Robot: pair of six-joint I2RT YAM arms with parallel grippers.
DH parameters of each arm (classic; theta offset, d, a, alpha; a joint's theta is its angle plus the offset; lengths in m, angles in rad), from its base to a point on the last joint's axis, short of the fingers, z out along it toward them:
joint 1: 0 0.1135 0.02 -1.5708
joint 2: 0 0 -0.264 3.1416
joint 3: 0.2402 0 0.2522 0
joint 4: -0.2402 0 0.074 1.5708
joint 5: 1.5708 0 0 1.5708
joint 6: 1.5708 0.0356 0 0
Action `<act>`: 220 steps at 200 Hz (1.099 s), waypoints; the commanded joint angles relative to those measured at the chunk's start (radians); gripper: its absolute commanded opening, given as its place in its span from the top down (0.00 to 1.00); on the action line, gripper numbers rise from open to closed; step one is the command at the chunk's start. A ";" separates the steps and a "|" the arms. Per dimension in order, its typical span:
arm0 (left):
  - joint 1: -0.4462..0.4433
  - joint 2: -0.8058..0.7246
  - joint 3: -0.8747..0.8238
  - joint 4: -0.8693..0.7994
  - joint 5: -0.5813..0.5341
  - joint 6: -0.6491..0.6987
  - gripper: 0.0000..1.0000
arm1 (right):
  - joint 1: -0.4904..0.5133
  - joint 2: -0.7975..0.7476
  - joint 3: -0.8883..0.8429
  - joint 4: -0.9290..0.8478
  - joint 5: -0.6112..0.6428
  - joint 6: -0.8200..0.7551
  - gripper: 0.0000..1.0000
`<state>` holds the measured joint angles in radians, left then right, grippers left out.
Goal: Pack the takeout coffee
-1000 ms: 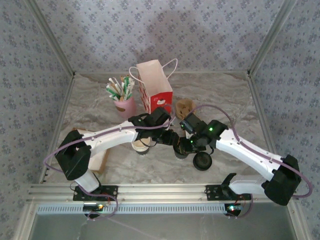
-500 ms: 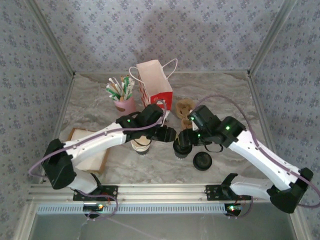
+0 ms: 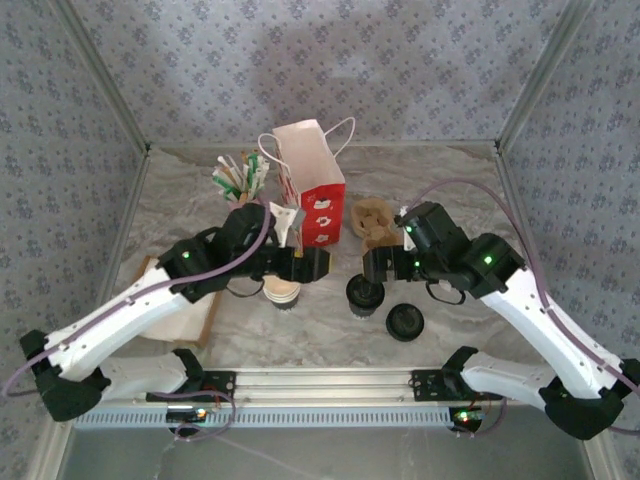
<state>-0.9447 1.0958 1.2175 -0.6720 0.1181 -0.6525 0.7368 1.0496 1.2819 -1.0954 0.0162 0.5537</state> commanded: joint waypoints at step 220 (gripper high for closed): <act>0.000 -0.191 -0.176 -0.123 -0.175 -0.022 0.01 | 0.186 0.358 -0.038 -0.048 0.150 0.144 0.08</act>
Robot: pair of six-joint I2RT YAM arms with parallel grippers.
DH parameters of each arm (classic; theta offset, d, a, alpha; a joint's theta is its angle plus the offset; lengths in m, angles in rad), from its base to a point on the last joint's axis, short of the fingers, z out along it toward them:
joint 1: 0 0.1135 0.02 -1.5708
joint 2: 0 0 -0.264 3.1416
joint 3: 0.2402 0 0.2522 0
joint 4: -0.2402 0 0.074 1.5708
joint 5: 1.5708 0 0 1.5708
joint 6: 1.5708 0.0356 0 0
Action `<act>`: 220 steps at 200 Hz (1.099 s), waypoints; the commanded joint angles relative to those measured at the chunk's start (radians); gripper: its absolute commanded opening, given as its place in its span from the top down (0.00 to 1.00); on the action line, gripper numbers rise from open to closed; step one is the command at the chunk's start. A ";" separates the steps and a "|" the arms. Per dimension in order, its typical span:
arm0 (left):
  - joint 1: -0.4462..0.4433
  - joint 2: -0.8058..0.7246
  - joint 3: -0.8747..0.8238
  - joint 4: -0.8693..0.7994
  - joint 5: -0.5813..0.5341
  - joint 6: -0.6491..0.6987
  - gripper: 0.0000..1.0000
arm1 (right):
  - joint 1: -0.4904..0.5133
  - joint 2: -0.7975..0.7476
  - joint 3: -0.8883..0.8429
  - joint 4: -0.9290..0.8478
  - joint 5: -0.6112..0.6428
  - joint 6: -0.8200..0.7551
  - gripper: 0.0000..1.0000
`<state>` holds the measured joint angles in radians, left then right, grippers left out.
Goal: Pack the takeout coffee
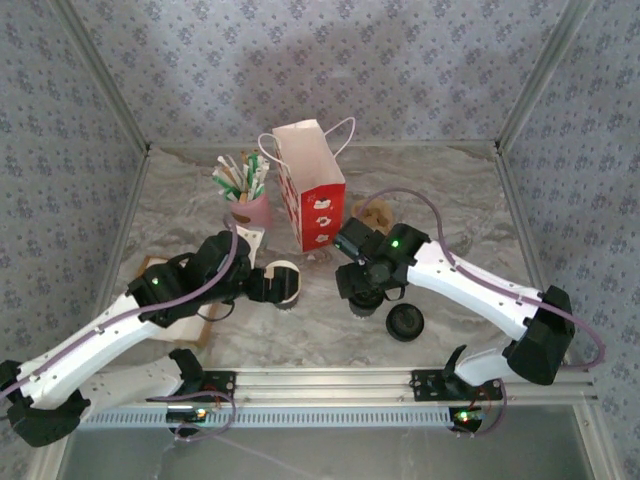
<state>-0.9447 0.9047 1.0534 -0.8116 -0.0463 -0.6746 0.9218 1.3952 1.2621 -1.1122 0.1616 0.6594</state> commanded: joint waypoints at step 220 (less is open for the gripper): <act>0.013 0.009 -0.052 0.057 0.011 -0.008 0.01 | -0.027 0.106 -0.039 0.024 -0.043 0.029 0.17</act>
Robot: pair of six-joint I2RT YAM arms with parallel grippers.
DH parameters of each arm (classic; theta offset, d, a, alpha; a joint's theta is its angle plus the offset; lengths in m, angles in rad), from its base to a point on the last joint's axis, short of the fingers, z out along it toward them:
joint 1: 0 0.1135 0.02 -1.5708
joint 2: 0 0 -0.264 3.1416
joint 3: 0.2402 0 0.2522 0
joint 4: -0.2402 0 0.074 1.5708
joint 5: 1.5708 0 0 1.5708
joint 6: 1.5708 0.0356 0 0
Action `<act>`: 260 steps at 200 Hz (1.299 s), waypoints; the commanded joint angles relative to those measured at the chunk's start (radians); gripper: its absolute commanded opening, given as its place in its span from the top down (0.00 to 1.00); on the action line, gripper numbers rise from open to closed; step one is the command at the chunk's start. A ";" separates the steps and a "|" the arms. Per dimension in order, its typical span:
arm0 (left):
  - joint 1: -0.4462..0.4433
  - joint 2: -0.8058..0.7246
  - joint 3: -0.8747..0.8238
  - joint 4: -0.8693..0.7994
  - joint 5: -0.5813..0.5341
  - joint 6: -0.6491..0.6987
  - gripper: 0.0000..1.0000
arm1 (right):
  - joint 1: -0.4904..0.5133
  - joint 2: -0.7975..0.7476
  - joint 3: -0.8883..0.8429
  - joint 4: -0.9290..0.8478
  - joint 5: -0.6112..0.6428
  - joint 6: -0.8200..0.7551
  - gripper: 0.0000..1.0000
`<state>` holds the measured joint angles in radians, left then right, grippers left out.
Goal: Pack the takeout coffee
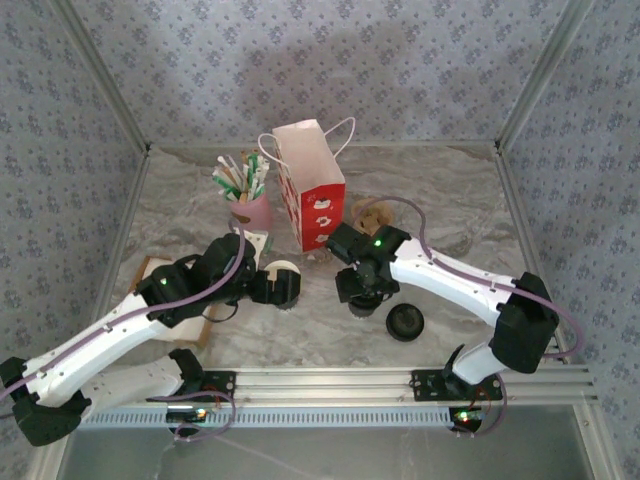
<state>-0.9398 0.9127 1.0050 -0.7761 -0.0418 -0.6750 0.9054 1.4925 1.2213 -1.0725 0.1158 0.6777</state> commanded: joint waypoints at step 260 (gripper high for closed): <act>0.019 0.035 0.021 0.058 0.047 0.012 0.01 | -0.076 -0.171 0.084 -0.127 0.001 0.011 0.28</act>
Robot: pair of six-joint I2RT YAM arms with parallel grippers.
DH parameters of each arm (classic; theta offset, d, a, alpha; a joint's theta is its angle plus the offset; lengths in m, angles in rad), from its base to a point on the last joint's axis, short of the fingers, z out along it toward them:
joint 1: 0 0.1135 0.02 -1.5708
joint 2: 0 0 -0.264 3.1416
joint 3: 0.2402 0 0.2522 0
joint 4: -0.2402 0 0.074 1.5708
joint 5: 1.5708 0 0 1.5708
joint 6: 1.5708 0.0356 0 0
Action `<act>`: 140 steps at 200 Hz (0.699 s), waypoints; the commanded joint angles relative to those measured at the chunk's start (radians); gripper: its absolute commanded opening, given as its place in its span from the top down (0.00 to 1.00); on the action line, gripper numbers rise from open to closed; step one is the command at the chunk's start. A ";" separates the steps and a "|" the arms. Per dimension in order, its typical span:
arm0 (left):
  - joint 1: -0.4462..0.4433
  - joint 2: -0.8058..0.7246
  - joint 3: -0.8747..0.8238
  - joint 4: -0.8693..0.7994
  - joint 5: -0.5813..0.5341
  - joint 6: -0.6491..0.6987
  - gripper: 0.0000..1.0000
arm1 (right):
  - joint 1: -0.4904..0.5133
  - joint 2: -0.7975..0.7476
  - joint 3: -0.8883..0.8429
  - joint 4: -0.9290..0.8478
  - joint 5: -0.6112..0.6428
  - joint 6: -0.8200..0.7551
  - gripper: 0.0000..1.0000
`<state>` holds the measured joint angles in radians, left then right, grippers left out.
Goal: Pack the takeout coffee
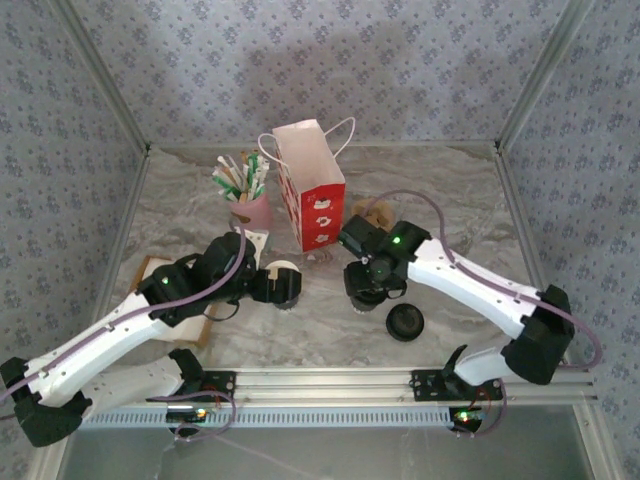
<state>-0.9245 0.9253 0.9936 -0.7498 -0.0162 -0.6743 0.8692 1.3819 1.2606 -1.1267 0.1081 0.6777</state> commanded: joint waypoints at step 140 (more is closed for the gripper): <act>-0.124 0.328 0.243 0.095 0.056 0.093 0.01 | -0.803 -0.158 0.036 -0.103 -0.023 -0.307 0.28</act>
<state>-1.0294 1.2102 1.1774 -0.6998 0.0147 -0.6167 0.1627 1.2198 1.3052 -1.2270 0.0895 0.4423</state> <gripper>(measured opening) 0.994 0.716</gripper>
